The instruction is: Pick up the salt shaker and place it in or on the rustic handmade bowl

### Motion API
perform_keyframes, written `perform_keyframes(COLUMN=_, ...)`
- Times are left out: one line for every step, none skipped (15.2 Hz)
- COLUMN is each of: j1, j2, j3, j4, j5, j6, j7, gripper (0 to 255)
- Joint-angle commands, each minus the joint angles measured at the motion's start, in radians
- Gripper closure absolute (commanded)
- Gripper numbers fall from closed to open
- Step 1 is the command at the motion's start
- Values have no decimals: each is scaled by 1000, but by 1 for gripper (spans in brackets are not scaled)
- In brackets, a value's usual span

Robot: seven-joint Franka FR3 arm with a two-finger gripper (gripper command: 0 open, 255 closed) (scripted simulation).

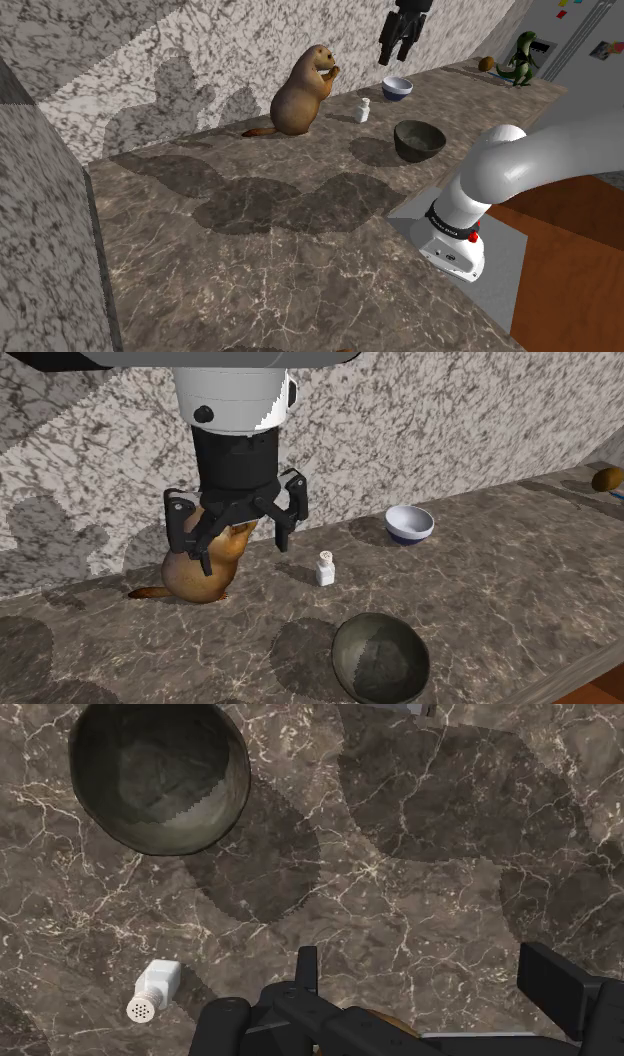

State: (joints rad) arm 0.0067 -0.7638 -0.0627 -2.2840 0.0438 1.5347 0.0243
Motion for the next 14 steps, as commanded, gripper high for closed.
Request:
perform_keyframes(j1=0, j2=0, j3=0, j4=0, j5=0, j6=0, j7=0, gripper=0)
perform_keyframes(j1=-4, j2=11, j3=-14, j4=-14, j5=-12, j6=24, j7=-20, gripper=0)
perform_keyframes(j1=-8, j2=24, j3=-29, j4=-27, j5=-24, j6=47, j7=-39, gripper=0)
perform_keyframes(j1=-12, j2=37, j3=-43, j4=-38, j5=-36, j6=72, j7=-58, gripper=0)
perform_keyframes(j1=-17, j2=52, j3=-57, j4=-48, j5=-47, j6=96, j7=-78, gripper=0)
perform_keyframes(j1=-21, j2=69, j3=-72, j4=-57, j5=-58, j6=121, j7=-96, gripper=0)
perform_keyframes(j1=-24, j2=86, j3=-87, j4=-65, j5=-69, j6=146, j7=-115, gripper=0)
perform_keyframes(j1=-29, j2=105, j3=-101, j4=-71, j5=-79, j6=171, j7=-134, gripper=0)
perform_keyframes(j1=-33, j2=126, j3=-116, j4=-77, j5=-88, j6=196, j7=-153, gripper=0)
perform_keyframes(j1=-36, j2=147, j3=-131, j4=-80, j5=-97, j6=221, j7=-171, gripper=0)
perform_keyframes(j1=-39, j2=170, j3=-146, j4=-83, j5=-106, j6=247, j7=-190, gripper=0)
perform_keyframes(j1=-42, j2=194, j3=-161, j4=-84, j5=-113, j6=272, j7=-208, gripper=0)
perform_keyframes(j1=-45, j2=219, j3=-176, j4=-84, j5=-120, j6=297, j7=-226, gripper=0)
perform_keyframes(j1=-48, j2=245, j3=-190, j4=-83, j5=-126, j6=322, j7=-245, gripper=0)
